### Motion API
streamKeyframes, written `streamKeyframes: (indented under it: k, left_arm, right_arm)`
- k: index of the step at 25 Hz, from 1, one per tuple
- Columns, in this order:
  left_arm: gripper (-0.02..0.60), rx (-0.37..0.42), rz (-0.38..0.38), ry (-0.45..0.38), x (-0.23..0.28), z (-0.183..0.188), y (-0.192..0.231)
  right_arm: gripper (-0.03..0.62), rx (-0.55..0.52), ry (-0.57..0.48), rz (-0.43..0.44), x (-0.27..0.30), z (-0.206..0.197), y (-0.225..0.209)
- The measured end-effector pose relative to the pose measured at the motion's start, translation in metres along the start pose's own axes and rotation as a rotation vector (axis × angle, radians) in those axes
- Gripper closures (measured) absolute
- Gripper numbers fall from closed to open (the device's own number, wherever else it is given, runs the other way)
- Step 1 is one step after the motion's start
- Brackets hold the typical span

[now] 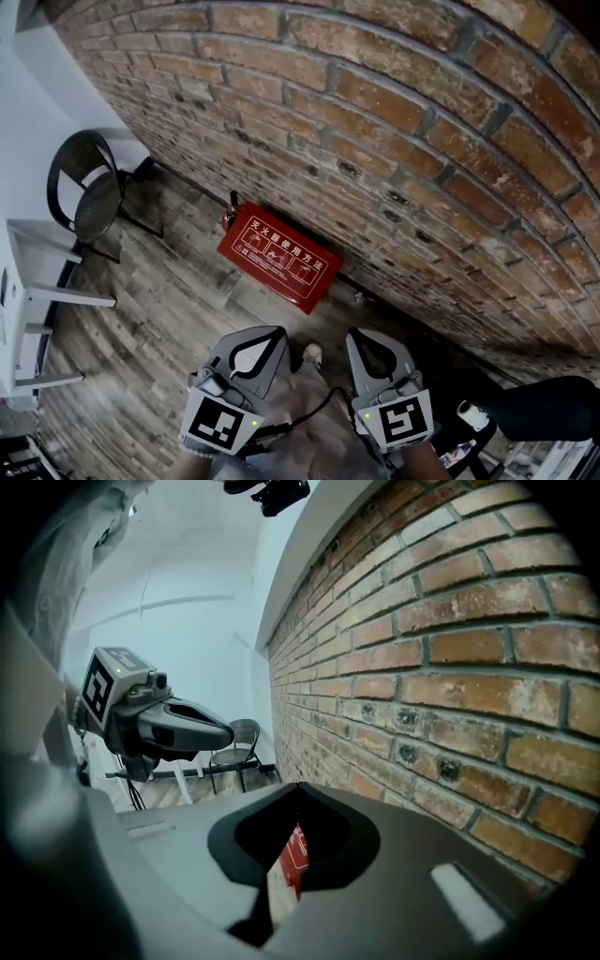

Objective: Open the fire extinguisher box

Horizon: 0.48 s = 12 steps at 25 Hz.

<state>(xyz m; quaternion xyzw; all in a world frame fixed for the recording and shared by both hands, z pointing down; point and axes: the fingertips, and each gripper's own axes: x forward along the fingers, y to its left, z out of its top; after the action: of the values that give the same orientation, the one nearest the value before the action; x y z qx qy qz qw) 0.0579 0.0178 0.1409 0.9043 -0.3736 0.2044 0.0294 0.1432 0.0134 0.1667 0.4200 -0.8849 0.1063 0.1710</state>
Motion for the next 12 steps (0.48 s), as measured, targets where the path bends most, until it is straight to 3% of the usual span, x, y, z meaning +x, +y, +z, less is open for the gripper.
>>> streamKeyframes:
  k: [12]
  left_arm:
    - [0.583, -0.031, -0.045, 0.060, 0.033, -0.070, 0.019]
  right_arm:
    - [0.587, 0.018, 0.108, 0.007, 0.055, -0.061, -0.004]
